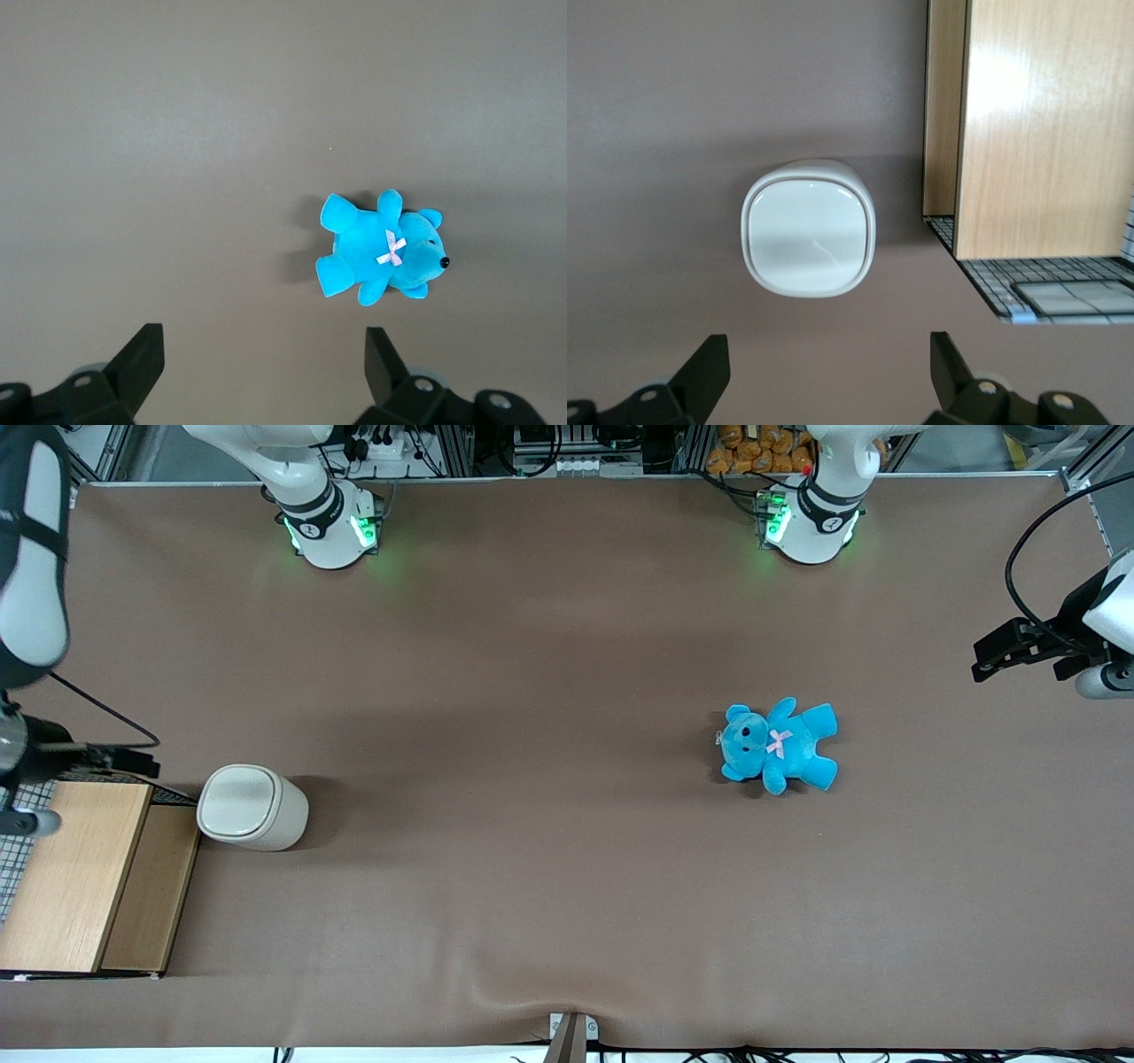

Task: Open trash can with right arm
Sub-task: 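Lower the right gripper onto the trash can lid's edge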

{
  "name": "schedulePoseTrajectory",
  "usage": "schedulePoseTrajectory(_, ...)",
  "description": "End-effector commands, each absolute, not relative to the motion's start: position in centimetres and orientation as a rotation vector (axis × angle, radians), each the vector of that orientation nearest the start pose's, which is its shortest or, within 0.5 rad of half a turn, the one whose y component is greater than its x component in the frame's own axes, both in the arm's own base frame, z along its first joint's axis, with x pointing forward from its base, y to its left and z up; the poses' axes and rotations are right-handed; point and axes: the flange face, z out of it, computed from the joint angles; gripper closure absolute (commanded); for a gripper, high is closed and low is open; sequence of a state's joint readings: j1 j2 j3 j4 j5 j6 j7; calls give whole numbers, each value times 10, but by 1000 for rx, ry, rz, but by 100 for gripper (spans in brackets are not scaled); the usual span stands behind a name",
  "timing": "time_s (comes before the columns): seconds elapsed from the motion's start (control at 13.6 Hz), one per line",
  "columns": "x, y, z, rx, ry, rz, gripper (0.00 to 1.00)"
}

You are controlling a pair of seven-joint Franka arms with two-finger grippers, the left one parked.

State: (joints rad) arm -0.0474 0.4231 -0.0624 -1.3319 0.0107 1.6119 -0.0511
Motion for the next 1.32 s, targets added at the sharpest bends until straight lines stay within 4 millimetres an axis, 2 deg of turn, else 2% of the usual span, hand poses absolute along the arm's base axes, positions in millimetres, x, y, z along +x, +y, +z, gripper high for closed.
schedulePoseTrajectory(0.0, 676, -67, 454, -3161, 86, 263, 0)
schedulePoseTrajectory(0.15, 676, -72, 424, -3156, 95, 300, 0)
schedulePoseTrajectory(0.22, 674, -72, 409, -3154, 94, 299, 5)
schedulePoseTrajectory(0.37, 670, -78, 386, -3147, 104, 306, 35)
schedulePoseTrajectory(0.59, 669, -84, 370, -3140, 112, 336, 96)
schedulePoseTrajectory(0.66, 670, -82, 367, -3138, 112, 341, 100)
schedulePoseTrajectory(1.25, 676, -74, 324, -3137, 98, 382, 100)
